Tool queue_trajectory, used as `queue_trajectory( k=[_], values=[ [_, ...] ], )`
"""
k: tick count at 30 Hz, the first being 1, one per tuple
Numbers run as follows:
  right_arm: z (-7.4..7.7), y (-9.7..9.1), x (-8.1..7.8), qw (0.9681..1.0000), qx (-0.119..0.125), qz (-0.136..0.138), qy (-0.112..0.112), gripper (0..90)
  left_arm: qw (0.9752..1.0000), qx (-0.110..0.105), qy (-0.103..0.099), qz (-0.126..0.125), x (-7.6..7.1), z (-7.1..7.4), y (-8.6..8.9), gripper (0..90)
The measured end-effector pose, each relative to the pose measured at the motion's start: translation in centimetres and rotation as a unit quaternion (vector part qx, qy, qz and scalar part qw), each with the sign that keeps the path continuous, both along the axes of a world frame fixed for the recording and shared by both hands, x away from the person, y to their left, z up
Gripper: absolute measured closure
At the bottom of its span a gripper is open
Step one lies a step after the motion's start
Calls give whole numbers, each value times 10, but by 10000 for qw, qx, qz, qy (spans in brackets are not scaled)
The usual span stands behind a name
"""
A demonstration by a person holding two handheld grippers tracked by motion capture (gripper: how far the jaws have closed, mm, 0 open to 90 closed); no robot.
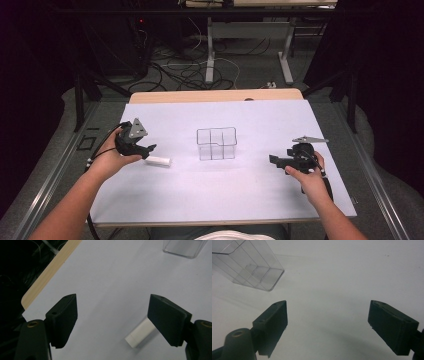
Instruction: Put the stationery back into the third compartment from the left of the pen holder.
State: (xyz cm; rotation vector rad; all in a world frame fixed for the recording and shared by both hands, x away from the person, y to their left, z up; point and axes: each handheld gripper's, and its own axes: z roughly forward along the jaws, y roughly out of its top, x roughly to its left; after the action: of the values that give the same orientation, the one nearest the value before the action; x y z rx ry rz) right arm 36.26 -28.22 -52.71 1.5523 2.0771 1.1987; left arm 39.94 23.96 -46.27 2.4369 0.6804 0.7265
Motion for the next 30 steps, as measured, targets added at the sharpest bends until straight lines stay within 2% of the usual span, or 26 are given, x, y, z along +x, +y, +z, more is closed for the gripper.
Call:
queue_trajectory(
  k=[5,7,8,9,10,12,15,18,20,21,25,27,28,30],
  values=[
    [-1,0,0,10000,-39,67,4,158,9986,391,-63,-364,2,-1,-11,292],
    [-3,0,0,10000,-21,70,39,158,9957,686,-48,-623,2,0,-14,295],
    [-4,0,0,9999,-23,83,62,158,9924,896,-3,-849,2,-2,-17,296],
    [-4,0,0,9999,-30,83,71,158,9924,896,-3,-849,2,-2,-17,296],
    [-5,0,0,9999,-18,68,99,158,9906,984,-37,-953,3,-4,-19,296],
    [-5,0,0,9999,-17,65,95,158,9876,1151,57,-1068,4,-6,-21,318],
    [-5,0,0,9999,-31,68,84,158,9837,1293,128,-1242,6,-11,-24,345],
    [-5,0,0,9999,-47,73,65,158,9819,1294,204,-1371,5,-16,-26,352],
    [-5,1,0,9999,-89,56,50,158,9789,1341,285,-1512,4,-20,-27,378],
    [-5,2,-1,9999,-95,53,44,158,9789,1341,285,-1512,4,-20,-27,382],
    [-3,2,-2,9999,-115,40,-8,158,9740,1500,424,-1645,3,-25,-28,398],
    [-2,2,-2,9999,-117,46,-10,158,9727,1532,478,-1679,2,-28,-29,400],
    [-2,3,-2,9999,-112,38,-23,158,9712,1572,533,-1712,3,-29,-29,411],
    [-2,4,-2,9999,-137,31,-51,155,9707,1513,535,-1791,3,-31,-30,416]
  ],
)
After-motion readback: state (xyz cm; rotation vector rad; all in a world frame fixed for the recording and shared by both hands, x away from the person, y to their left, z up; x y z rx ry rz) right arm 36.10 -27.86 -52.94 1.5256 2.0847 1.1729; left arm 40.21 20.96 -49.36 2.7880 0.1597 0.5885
